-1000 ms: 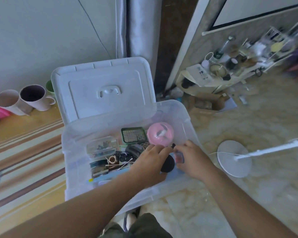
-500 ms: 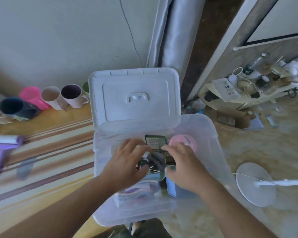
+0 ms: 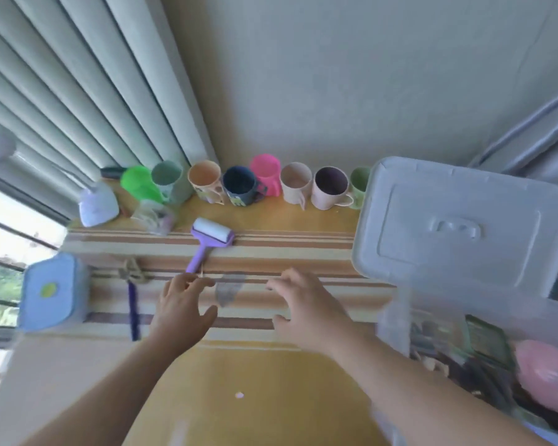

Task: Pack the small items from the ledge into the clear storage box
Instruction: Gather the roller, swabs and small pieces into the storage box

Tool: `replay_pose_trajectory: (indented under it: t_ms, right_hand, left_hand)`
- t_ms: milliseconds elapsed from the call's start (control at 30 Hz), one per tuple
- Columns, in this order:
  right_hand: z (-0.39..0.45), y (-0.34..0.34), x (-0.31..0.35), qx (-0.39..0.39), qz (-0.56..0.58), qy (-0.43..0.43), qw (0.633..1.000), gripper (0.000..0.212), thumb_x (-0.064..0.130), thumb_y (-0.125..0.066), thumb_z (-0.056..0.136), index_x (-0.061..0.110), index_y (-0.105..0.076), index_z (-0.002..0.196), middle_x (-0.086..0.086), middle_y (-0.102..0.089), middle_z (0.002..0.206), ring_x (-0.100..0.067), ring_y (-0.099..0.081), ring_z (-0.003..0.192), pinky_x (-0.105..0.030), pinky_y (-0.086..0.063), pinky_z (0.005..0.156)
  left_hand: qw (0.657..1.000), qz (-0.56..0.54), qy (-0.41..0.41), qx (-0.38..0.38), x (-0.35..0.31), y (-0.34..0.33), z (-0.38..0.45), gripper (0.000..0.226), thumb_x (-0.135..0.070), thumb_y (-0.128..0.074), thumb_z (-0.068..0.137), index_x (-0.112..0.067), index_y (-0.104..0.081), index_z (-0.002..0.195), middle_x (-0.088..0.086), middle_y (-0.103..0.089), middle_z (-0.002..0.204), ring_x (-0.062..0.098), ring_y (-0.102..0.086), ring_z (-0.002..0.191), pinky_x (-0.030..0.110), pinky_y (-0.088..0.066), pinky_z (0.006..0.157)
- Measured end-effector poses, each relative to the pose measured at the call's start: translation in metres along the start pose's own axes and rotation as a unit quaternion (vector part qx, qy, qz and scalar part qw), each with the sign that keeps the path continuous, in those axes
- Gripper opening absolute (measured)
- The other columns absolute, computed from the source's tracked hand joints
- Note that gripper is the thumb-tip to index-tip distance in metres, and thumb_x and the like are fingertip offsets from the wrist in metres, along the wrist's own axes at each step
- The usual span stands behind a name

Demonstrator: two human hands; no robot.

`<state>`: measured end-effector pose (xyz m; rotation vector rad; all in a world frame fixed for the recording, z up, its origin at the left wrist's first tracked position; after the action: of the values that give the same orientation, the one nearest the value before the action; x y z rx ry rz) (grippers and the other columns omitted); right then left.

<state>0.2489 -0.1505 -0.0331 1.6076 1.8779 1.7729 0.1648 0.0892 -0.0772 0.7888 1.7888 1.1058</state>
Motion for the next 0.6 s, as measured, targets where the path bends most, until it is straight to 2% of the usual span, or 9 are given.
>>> replay_pose_trajectory:
  t_ms: [133, 233, 367, 467, 600]
  right_hand:
    - [0.086, -0.06, 0.025, 0.077, -0.032, -0.028, 0.996, 0.06, 0.031, -0.061, 0.095, 0.032, -0.043, 0.153, 0.005, -0.039, 0.143, -0.024, -0.041, 0.134, -0.039, -0.048, 0.093]
    - [0.138, -0.098, 0.031, 0.109, -0.037, -0.059, 0.992, 0.062, 0.033, -0.063, 0.095, 0.037, -0.041, 0.152, 0.004, -0.036, 0.143, -0.027, -0.041, 0.135, -0.043, -0.05, 0.097]
    - [0.172, -0.127, 0.025, 0.118, -0.044, -0.118, 0.985, 0.067, 0.032, -0.055, 0.1, 0.045, -0.028, 0.16, 0.0, -0.024, 0.154, -0.03, -0.029, 0.143, -0.046, -0.048, 0.106]
    - [0.181, -0.134, 0.023, 0.112, -0.082, -0.119, 0.983, 0.063, 0.035, -0.065, 0.099, 0.048, -0.036, 0.153, -0.004, -0.024, 0.151, -0.033, -0.031, 0.139, -0.046, -0.048, 0.103]
    - [0.184, -0.133, 0.016, 0.132, -0.079, -0.117, 0.981, 0.063, 0.026, -0.079, 0.091, 0.045, -0.047, 0.142, -0.002, -0.025, 0.147, -0.031, -0.033, 0.136, -0.046, -0.05, 0.1]
  left_hand:
    - [0.997, 0.026, 0.057, 0.035, 0.077, 0.002, 0.033, 0.055, -0.035, -0.072, 0.074, -0.037, -0.062, 0.128, 0.003, -0.051, 0.131, 0.033, -0.049, 0.122, 0.047, -0.043, 0.101]
    - [0.995, 0.032, 0.067, 0.068, 0.104, -0.006, 0.057, 0.059, -0.035, -0.067, 0.076, -0.039, -0.057, 0.134, 0.001, -0.05, 0.135, 0.031, -0.046, 0.126, 0.043, -0.042, 0.103]
    - [0.993, 0.022, 0.046, 0.103, 0.11, -0.026, 0.091, 0.056, -0.03, -0.064, 0.083, -0.028, -0.053, 0.138, 0.004, -0.054, 0.132, 0.032, -0.048, 0.125, 0.04, -0.038, 0.104]
    - [0.993, 0.004, 0.036, 0.113, 0.102, -0.039, 0.109, 0.053, -0.032, -0.058, 0.083, -0.027, -0.049, 0.136, 0.005, -0.054, 0.124, 0.033, -0.051, 0.12, 0.041, -0.044, 0.098]
    - [0.993, 0.016, 0.032, 0.11, 0.083, -0.046, 0.128, 0.065, -0.034, -0.06, 0.088, -0.026, -0.035, 0.147, 0.008, -0.051, 0.122, 0.036, -0.052, 0.113, 0.043, -0.045, 0.092]
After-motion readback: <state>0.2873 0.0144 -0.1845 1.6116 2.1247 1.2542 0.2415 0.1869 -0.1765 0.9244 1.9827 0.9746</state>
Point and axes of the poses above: each hand's wrist, its own z-axis towards the middle knuckle, its own y-axis out of the back of the hand, x = y × z, the point moved 5 cm from there along z, towards the middle knuckle
